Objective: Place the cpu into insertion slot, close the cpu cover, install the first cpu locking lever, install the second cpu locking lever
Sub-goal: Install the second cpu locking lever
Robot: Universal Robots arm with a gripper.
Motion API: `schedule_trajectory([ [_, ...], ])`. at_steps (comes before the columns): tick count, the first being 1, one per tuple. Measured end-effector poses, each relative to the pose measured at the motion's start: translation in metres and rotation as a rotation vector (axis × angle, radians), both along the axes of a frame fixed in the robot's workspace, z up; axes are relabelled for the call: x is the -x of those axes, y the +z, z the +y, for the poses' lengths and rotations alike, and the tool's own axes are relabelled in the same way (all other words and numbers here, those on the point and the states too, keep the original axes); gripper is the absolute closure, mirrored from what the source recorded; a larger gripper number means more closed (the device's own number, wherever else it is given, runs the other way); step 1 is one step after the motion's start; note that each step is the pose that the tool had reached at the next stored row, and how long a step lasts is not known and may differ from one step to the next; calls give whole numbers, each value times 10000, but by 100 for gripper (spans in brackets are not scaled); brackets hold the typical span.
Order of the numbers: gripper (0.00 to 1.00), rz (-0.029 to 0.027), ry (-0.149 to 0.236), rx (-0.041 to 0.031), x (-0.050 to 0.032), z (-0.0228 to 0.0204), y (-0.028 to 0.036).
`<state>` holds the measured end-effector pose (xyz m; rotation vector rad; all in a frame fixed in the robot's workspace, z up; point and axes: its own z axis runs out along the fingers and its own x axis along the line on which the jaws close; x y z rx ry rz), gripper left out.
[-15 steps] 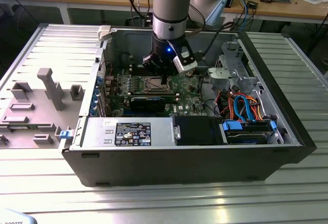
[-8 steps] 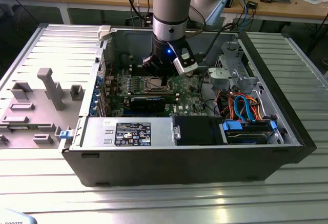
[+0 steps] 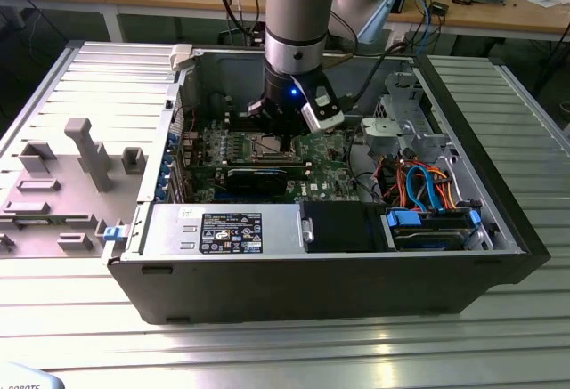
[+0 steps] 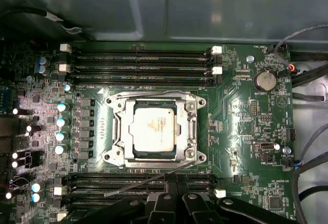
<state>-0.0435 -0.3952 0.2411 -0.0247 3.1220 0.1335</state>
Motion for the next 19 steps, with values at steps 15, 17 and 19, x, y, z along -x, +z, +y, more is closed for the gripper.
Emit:
schedule_trajectory([
  [15,89,2,44,-151,400,-35,-76],
  [17,89,2,44,-325,416,-76,-80],
  [19,89,2,44,-488,423,-105,-83],
])
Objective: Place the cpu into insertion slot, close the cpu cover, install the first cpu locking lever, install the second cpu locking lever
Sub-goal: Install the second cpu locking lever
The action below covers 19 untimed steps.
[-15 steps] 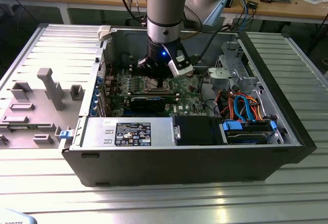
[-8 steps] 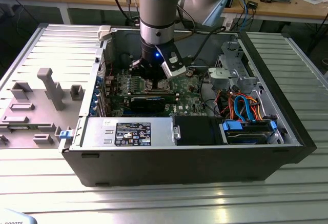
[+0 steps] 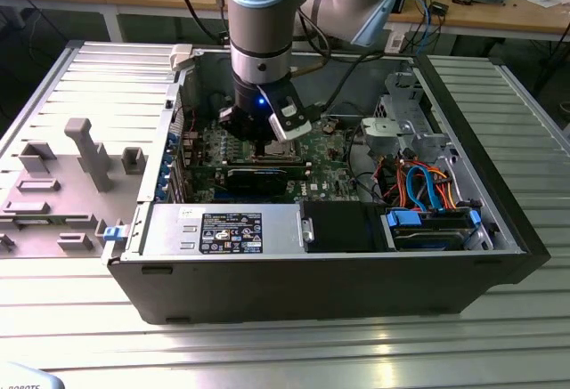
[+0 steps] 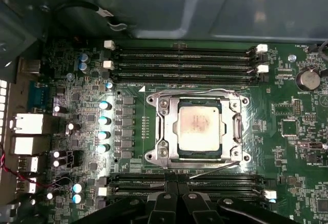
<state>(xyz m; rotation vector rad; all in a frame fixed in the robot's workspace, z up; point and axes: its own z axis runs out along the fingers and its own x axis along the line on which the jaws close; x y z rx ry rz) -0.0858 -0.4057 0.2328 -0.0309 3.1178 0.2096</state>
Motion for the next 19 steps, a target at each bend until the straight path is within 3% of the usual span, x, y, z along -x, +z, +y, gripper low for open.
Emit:
schedule_trajectory([
  [1,89,1,0,-89,5,-21,-1],
  [3,89,0,-1,-148,17,-50,-8],
  [7,89,20,0,-156,45,-56,-45],
  [12,89,105,-1,-162,82,-57,-129],
  [19,89,107,-1,-202,112,-56,-178],
])
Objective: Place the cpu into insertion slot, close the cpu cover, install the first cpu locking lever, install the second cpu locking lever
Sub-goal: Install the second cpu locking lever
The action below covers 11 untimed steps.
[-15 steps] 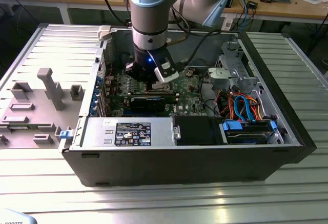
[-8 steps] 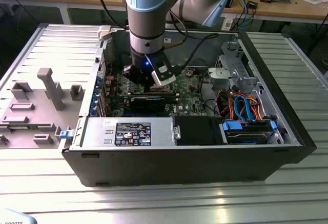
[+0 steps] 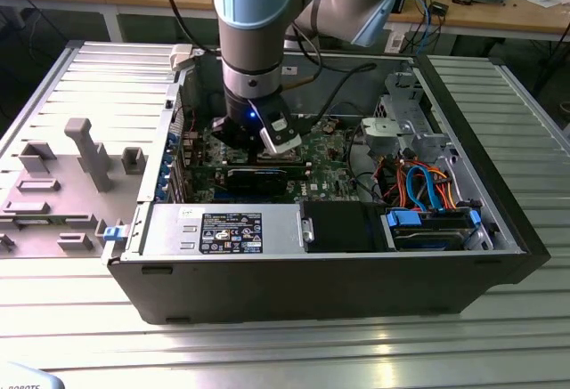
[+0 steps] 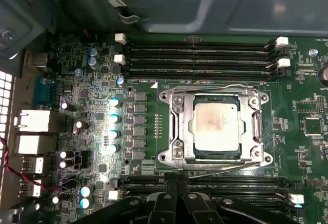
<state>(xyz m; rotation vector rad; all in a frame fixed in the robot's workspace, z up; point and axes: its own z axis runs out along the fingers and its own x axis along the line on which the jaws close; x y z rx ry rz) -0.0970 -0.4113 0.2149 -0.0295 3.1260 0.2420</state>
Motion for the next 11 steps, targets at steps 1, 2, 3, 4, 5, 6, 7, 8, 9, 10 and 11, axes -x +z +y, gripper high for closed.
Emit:
schedule_trajectory([
  [1,89,0,0,0,7,0,-21],
  [2,89,1,1,0,15,0,-39],
  [3,89,0,0,-5,22,0,-51],
  [4,89,1,1,-11,29,0,-56],
  [5,89,0,0,-27,41,3,-71],
  [6,89,0,0,-30,45,5,-77],
  [7,89,1,-1,-37,50,6,-84],
  [8,89,1,2,-65,52,11,-95],
  [9,89,2,2,-104,53,16,-103],
  [10,89,1,1,-146,53,22,-110],
  [11,89,2,-1,-164,55,24,-116],
])
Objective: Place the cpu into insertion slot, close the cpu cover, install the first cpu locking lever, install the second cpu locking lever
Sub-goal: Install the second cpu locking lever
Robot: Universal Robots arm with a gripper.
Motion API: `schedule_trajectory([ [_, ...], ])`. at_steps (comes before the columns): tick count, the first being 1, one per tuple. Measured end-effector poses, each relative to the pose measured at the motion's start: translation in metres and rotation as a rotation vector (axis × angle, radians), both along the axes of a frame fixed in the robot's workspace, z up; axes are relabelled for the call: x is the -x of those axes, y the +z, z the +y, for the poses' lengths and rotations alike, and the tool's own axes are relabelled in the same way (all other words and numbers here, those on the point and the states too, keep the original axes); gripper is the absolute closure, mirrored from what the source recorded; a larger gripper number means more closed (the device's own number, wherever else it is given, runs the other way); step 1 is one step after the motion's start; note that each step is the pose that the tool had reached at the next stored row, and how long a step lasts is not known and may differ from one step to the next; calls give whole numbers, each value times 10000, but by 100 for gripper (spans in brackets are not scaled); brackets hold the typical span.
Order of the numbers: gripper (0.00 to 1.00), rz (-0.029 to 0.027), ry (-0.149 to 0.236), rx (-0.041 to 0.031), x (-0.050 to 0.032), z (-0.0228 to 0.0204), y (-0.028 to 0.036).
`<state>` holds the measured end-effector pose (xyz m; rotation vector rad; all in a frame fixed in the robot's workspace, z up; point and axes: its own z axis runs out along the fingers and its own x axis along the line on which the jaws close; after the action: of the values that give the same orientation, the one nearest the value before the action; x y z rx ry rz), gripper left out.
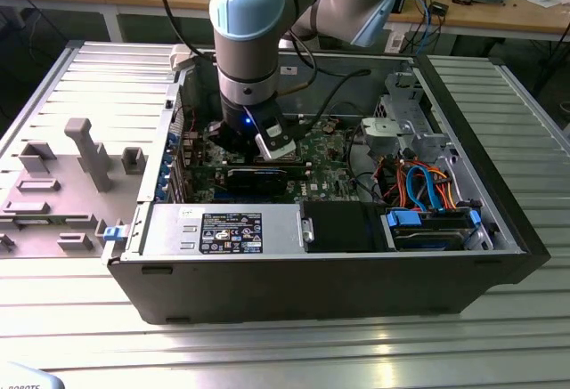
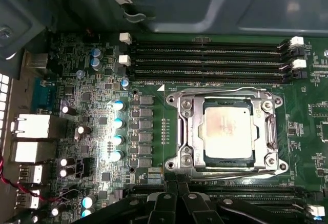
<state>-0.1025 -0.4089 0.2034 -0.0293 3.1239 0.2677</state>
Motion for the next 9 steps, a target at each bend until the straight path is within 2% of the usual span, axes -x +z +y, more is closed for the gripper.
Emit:
schedule_trajectory([
  [9,89,1,2,-96,20,39,-32],
])
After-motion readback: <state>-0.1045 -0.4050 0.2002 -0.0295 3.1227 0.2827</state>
